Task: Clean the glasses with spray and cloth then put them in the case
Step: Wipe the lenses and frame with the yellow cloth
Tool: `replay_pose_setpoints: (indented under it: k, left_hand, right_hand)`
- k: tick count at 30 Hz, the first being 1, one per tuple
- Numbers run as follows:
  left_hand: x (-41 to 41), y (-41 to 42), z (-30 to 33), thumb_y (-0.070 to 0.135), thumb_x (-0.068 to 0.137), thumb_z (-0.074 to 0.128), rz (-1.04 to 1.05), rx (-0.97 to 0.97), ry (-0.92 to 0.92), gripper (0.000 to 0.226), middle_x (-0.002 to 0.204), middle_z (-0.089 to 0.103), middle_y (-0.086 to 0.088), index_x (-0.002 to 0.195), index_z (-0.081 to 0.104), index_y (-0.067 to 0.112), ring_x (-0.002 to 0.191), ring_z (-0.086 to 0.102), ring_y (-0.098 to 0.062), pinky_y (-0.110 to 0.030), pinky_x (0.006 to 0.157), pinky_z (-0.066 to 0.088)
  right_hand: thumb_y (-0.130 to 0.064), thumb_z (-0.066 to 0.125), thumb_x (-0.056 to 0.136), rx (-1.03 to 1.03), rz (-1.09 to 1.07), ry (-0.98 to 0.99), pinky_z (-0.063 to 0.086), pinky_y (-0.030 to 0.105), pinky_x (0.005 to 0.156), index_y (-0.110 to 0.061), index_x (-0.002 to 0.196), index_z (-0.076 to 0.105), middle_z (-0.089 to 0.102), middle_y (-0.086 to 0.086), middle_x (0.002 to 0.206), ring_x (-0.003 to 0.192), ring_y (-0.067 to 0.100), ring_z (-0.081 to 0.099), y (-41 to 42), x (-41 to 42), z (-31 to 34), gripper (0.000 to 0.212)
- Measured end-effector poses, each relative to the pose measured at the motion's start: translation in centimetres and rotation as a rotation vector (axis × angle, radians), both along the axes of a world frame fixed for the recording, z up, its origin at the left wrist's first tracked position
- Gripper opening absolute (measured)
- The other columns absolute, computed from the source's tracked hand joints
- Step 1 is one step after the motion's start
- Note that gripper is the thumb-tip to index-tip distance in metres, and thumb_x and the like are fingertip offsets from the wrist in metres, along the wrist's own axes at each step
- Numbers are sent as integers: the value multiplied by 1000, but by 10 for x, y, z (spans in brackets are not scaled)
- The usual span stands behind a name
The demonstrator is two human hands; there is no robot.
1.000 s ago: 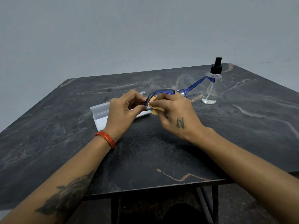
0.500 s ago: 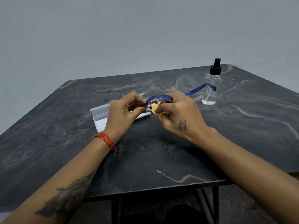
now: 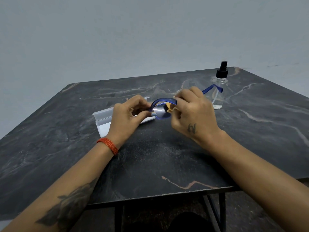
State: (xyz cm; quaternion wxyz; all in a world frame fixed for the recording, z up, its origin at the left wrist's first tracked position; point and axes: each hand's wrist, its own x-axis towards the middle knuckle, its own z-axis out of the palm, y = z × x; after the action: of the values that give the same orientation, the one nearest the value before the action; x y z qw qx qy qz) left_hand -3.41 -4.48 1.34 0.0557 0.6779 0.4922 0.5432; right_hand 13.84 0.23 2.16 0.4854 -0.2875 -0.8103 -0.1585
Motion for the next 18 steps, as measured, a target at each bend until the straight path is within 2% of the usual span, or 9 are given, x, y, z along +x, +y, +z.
replay_pose_setpoints:
  k: [3, 5, 8, 12, 14, 18]
  left_hand:
    - [0, 0, 1, -1, 74, 71, -3, 8, 2, 17, 82, 67, 5, 81, 61, 12, 77, 66, -5, -18, 77, 53]
    - [0, 0, 1, 0, 74, 71, -4, 7, 9, 16, 80, 66, 8, 82, 62, 10, 76, 65, 0, -15, 75, 52]
    - [-1, 1, 0, 0, 73, 72, -10, 10, -2, 16, 75, 66, 16, 79, 61, 11, 72, 64, 1, -16, 74, 52]
    - [-2, 2, -2, 2, 72, 71, -27, 7, -4, 17, 74, 66, 24, 79, 61, 14, 72, 63, 0, -16, 73, 51]
    - [-2, 2, -2, -3, 73, 71, -26, 4, 2, 23, 74, 65, 25, 78, 60, 17, 72, 63, 1, -13, 72, 50]
    - [0, 0, 0, -5, 74, 70, -23, 3, -6, 34, 74, 65, 17, 76, 57, 26, 73, 63, 3, -12, 72, 49]
  right_hand:
    - [-10, 53, 72, -96, -1, 172, 39, 24, 57, -3, 73, 66, 63, 8, 75, 68, 27, 57, 3, 1, 2, 15]
    - [-4, 62, 72, -90, 17, 191, 40, 25, 63, -3, 79, 68, 65, 10, 81, 72, 28, 60, 3, -1, 0, 9]
    - [-2, 58, 77, -24, 133, 87, 41, 27, 66, 1, 82, 69, 65, 13, 84, 71, 30, 58, 1, -7, -4, 13]
    - [-11, 43, 87, 2, 184, -122, 44, 36, 59, 0, 87, 70, 64, 15, 82, 71, 31, 54, 1, -14, -12, 30]
    - [-11, 40, 88, 14, 162, -188, 46, 34, 53, 0, 90, 69, 63, 15, 81, 72, 31, 53, 2, -14, -14, 32]
    - [1, 48, 78, 114, 32, -266, 32, 28, 55, -5, 84, 70, 63, 10, 79, 70, 27, 51, 4, -12, -12, 23]
